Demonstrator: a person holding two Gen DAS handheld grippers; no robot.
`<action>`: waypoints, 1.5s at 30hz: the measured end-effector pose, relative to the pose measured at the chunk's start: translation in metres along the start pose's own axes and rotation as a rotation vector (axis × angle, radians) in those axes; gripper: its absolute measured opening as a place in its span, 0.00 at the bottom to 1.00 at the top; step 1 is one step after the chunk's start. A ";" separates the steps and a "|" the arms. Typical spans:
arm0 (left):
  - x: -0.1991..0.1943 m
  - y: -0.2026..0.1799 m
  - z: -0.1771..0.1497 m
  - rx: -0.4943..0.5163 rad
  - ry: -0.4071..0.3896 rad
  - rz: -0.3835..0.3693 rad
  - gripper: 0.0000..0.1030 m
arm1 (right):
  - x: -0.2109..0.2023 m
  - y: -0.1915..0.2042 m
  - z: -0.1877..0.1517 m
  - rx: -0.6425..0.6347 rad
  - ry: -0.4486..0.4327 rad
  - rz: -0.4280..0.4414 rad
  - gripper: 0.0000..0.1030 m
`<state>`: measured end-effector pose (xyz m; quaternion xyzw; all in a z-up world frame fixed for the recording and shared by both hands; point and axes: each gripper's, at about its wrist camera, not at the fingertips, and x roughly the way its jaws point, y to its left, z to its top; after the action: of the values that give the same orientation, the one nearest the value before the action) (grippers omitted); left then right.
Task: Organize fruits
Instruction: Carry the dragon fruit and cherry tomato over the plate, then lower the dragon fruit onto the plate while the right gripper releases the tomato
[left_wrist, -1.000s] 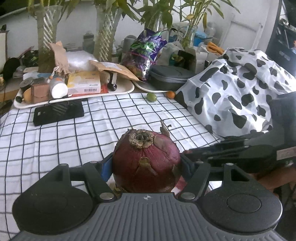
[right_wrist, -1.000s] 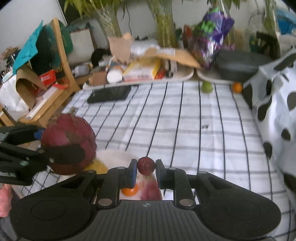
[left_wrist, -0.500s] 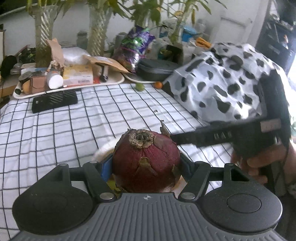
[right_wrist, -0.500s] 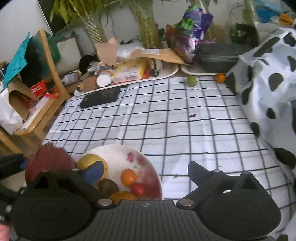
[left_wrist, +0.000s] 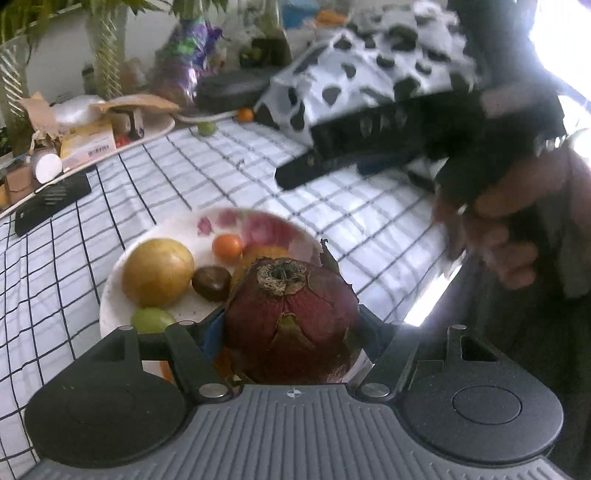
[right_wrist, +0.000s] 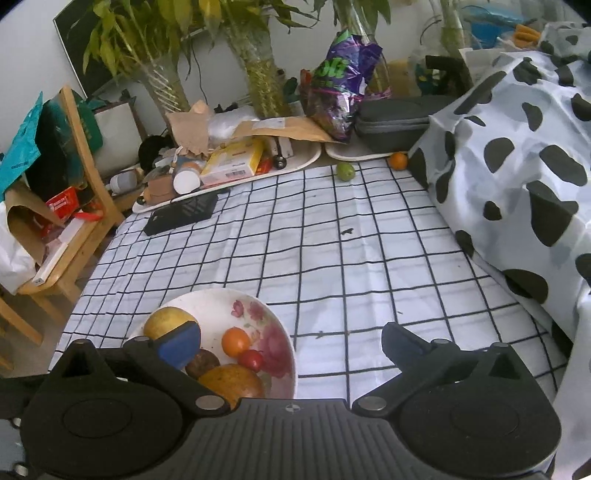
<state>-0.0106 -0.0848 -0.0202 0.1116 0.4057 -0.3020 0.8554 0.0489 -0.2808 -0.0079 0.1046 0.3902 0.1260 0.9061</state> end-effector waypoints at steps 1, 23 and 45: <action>0.004 0.000 -0.001 0.002 0.014 0.014 0.67 | 0.000 -0.001 0.000 -0.004 0.000 -0.003 1.00; -0.019 -0.002 -0.007 0.088 -0.046 0.078 0.89 | 0.000 0.004 -0.008 -0.053 0.031 -0.023 1.00; -0.035 0.049 0.002 -0.219 -0.108 0.147 0.89 | -0.002 0.011 -0.009 -0.103 -0.025 -0.100 1.00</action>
<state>0.0029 -0.0322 0.0054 0.0304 0.3802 -0.1981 0.9029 0.0391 -0.2698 -0.0091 0.0396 0.3767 0.0990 0.9202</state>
